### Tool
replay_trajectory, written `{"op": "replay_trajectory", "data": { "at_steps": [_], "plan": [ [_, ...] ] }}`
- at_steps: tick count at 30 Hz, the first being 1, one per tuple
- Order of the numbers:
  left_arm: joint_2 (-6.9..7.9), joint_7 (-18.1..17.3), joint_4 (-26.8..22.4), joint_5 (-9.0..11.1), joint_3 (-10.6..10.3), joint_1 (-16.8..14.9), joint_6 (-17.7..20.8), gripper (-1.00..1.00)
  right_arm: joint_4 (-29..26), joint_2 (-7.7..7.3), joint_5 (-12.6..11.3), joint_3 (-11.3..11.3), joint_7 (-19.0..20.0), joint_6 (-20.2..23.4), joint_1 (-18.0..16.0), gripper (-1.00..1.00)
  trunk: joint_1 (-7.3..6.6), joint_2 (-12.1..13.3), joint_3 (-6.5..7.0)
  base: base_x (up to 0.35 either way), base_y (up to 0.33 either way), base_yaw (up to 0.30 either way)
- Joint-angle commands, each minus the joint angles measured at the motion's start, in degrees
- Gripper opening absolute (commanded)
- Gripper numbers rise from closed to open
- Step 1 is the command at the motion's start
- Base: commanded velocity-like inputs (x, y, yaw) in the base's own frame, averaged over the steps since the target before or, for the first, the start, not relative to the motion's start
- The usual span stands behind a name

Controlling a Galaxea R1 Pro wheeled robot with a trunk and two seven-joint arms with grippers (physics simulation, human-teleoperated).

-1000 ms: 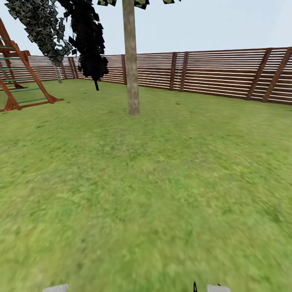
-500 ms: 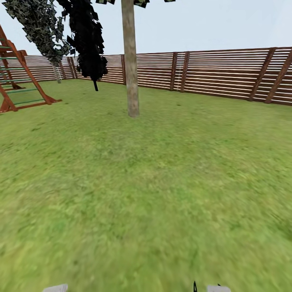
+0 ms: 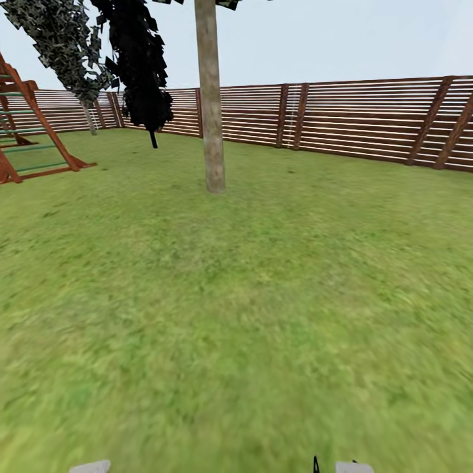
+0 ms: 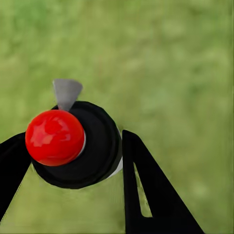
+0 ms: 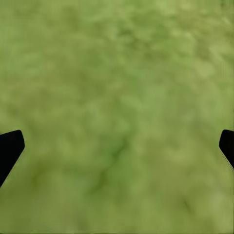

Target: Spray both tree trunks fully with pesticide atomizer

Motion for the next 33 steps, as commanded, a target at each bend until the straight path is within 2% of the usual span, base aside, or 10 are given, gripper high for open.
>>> {"op": "replay_trajectory", "data": {
  "at_steps": [1,33],
  "plan": [
    [0.00,0.0,0.0,0.0,0.0,0.0,0.0,-1.00,0.0,0.00,0.0,0.0,0.0,0.0,0.0,1.00,0.00,0.0,0.00,0.339,0.000,0.000],
    [-0.01,0.0,0.0,0.0,0.0,0.0,0.0,-1.00,0.0,0.00,0.0,0.0,0.0,0.0,0.0,1.00,0.00,0.0,0.00,0.339,0.000,0.000]
  ]
}}
